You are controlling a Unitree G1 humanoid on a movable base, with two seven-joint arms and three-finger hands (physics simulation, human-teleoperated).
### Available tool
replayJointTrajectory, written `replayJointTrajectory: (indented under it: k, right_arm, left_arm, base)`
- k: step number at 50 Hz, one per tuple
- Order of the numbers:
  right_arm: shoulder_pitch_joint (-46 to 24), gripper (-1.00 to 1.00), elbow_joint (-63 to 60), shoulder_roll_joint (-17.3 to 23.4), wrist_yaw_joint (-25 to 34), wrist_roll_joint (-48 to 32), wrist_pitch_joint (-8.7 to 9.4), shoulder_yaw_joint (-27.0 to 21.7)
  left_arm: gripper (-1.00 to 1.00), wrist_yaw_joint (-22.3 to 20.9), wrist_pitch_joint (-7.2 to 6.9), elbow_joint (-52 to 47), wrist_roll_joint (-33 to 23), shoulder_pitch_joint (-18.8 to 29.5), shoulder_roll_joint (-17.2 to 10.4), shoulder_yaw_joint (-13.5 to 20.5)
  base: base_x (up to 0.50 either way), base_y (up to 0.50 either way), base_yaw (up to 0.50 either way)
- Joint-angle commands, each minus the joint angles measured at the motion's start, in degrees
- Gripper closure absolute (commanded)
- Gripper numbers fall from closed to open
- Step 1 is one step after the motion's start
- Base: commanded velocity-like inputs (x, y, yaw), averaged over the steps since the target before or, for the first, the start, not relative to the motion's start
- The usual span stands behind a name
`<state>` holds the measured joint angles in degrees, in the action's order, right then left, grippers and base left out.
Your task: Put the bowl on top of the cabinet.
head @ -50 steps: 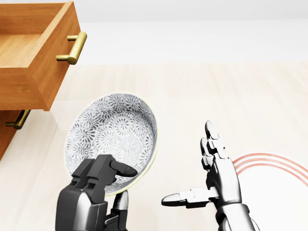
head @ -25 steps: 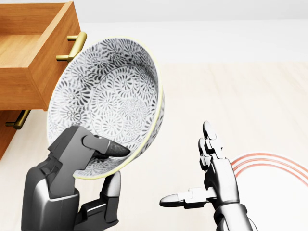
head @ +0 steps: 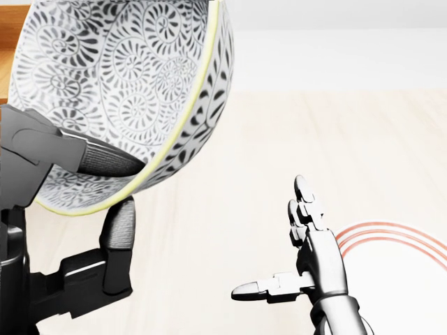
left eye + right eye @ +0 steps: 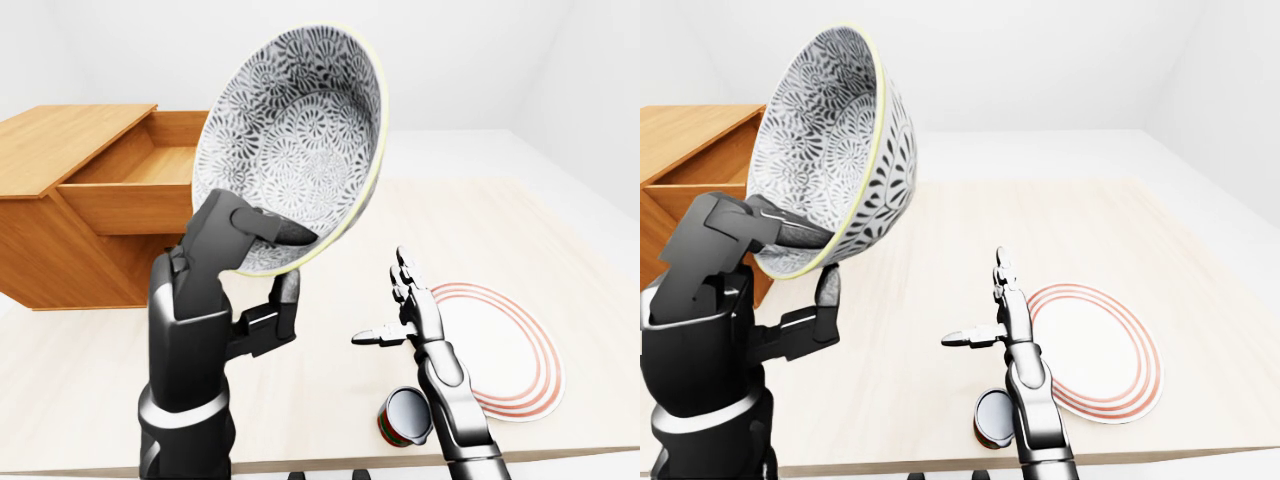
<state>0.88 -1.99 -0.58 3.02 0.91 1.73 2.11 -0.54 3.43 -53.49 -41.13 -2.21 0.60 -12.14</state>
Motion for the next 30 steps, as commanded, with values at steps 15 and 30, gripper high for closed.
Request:
replayJointTrajectory:
  k: [15, 30]
  right_arm:
    - [0.29, -1.0, -0.35, -0.02, 0.05, 0.01, -0.08, 0.13]
    - [0.5, -1.0, -1.03, 0.07, 0.21, 0.32, 0.24, -0.08]
  left_arm:
    - [0.95, -3.37, -8.43, 2.0, 15.51, 23.47, -11.34, 23.65]
    - [0.95, 2.15, -8.43, 13.7, 25.31, 33.49, -25.4, 32.47]
  base:
    - [0.0, 0.0, 0.0]
    - [0.0, 0.0, 0.0]
